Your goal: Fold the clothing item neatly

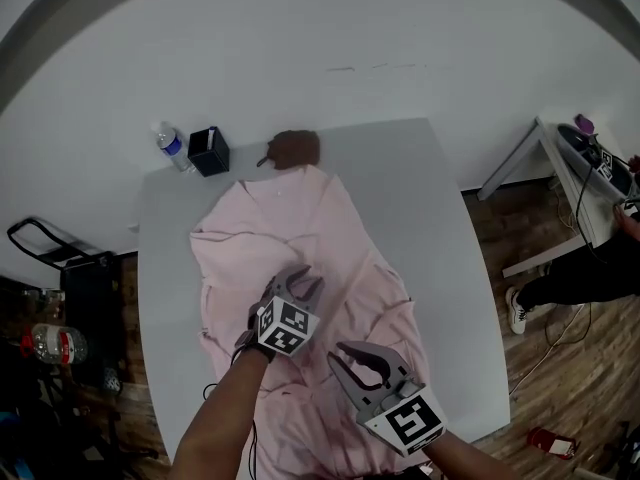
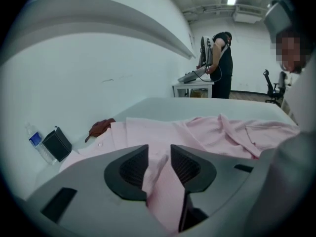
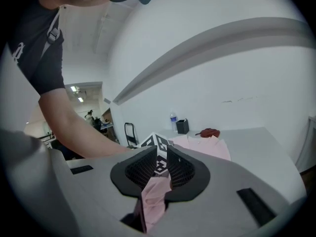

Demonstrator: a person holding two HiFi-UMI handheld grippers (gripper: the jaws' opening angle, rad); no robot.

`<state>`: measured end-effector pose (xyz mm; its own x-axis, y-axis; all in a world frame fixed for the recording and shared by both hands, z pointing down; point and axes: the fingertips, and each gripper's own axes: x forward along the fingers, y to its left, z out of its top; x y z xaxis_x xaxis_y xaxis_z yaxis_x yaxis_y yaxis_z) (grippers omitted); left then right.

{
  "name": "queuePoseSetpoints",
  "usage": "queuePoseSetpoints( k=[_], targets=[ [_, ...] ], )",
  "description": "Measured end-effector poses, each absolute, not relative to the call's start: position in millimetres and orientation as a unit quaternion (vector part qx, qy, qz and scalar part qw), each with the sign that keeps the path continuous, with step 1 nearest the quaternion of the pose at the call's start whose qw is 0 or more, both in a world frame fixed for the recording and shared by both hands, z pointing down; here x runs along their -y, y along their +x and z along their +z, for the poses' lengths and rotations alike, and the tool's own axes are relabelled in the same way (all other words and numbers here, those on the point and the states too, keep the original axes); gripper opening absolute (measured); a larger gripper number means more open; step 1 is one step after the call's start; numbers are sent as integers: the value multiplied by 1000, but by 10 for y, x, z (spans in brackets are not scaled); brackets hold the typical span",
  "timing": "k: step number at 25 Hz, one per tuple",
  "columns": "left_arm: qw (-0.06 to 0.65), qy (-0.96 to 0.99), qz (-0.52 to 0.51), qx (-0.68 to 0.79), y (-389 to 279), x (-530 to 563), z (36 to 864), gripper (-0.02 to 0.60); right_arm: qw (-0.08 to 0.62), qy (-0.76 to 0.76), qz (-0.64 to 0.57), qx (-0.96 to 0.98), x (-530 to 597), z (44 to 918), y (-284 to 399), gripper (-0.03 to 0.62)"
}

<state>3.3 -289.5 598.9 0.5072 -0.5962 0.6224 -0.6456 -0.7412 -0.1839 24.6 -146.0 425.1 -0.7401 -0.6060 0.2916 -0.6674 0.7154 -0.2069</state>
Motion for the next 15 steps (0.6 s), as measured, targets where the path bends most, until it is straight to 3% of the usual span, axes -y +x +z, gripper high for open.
queuePoseSetpoints(
  k=[1,3,9,13,15],
  targets=[
    [43,865,350,358,-5,2846,6014,152,102,342,156,921,1457,4273,261,66],
    [54,864,349,359,-87,2729,5960,183,103,335,172,921,1465,4332,287,66],
    [80,871,255,411,-240,2160,5162,192,98,342,205,912,1647,4484,316,66],
    [96,846,182,491,-317,1790,4599,41,90,322,183,924,1728,4375,211,66],
    [108,829,160,525,-369,1613,4454,13,89,302,193,929,1731,4395,136,64]
  ],
)
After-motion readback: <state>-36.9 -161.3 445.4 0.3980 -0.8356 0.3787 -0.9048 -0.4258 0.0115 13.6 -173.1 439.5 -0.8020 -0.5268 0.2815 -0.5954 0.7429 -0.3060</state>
